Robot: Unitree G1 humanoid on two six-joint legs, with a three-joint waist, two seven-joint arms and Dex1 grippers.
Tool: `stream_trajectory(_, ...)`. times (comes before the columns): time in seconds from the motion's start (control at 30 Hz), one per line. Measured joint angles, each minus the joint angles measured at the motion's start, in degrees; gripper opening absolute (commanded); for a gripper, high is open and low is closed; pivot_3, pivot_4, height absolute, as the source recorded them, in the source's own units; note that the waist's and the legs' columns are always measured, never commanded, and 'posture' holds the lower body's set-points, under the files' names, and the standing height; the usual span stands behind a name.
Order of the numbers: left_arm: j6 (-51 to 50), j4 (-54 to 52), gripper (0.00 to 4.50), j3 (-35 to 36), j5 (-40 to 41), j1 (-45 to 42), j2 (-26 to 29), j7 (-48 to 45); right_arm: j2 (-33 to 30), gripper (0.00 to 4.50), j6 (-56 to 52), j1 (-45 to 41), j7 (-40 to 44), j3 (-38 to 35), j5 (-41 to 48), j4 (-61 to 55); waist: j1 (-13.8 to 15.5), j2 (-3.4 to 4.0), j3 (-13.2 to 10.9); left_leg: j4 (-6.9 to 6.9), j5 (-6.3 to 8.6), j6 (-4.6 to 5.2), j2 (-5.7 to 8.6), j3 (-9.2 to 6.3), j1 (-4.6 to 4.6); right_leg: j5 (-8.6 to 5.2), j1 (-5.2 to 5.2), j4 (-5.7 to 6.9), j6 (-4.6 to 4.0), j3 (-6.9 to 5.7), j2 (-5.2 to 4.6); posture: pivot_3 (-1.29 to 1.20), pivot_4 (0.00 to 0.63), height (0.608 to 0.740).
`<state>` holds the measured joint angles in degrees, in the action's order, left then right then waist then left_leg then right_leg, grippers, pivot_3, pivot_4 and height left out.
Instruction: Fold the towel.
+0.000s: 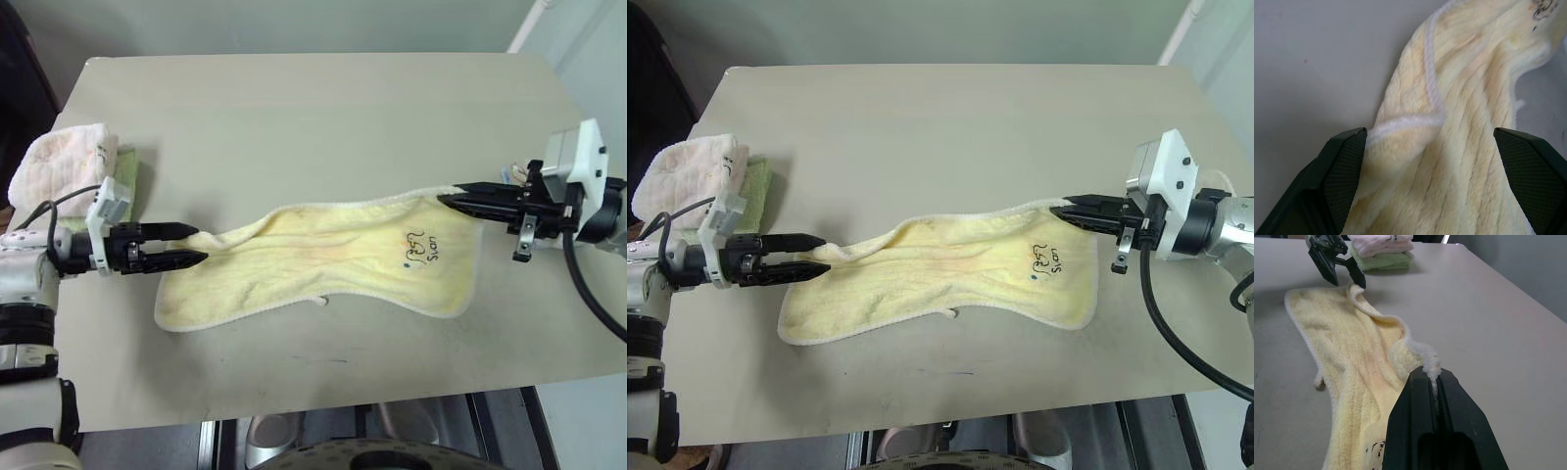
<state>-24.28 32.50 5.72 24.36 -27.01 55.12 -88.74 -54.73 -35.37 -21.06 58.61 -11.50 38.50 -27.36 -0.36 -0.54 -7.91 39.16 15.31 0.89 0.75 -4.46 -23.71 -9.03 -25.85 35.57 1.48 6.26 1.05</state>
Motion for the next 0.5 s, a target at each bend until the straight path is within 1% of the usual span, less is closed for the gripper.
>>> stream_trajectory(0.23, 2.4, 1.8, 4.50, -0.3, -1.3, -1.3, -0.1, -0.2, 0.0, 0.05, 0.5, 0.4, 0.0, 0.0, -0.2, 0.0, 0.0, 0.00, 0.0, 0.02, -0.01, 0.01, 0.00, 0.00, 0.00, 0.01, -0.01, 0.04, 0.00, 0.00, 0.00, 0.00, 0.150, 0.740)
stream_trajectory(0.5, 6.9, 7.2, 4.50, -1.3, -4.7, -4.9, -2.0, 0.6, 0.0, 0.05, 1.0, 1.1, 0.0, 0.0, -0.4, 0.0, 0.2, 0.00, 0.0, 0.14, -0.01, 0.02, 0.01, 0.01, -0.01, 0.00, -0.03, 0.21, 0.01, 0.00, -0.01, 0.00, 0.150, 0.740)
